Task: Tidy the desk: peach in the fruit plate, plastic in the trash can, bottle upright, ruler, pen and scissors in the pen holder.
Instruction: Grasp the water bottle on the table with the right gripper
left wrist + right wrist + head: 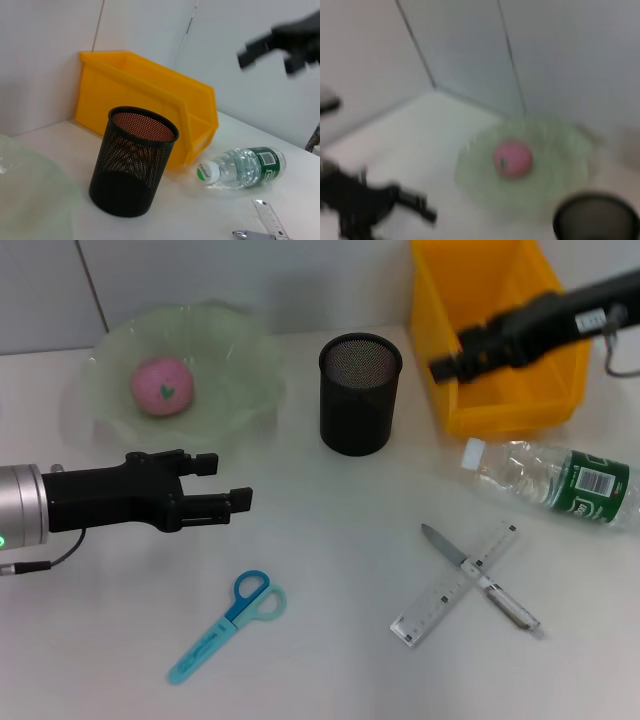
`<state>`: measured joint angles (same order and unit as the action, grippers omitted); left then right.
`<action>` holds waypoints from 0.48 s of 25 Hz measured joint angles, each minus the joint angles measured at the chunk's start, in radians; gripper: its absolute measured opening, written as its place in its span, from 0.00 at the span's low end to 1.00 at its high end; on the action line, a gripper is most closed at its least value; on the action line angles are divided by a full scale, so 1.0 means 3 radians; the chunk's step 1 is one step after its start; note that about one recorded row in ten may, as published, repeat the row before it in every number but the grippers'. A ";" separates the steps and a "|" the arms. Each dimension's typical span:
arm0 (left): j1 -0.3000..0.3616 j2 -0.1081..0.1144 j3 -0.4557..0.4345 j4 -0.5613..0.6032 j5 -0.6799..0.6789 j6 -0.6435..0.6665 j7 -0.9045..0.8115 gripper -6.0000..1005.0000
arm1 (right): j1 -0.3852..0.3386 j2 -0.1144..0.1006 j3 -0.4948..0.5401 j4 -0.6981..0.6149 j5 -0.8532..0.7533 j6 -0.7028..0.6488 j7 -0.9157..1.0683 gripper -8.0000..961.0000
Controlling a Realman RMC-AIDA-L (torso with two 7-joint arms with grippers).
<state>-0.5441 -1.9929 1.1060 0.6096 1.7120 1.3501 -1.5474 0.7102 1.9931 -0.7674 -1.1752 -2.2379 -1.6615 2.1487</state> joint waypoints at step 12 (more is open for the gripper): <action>0.0009 0.0009 -0.0069 0.0045 -0.0001 0.0015 -0.0061 0.81 | 0.0280 -0.0094 0.0002 -0.0307 -0.1550 -0.0625 -0.0240 0.80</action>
<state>-0.5414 -1.9904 1.0853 0.6231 1.7117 1.3544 -1.5657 0.7943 1.9650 -0.7670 -1.2673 -2.7030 -1.8491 2.0769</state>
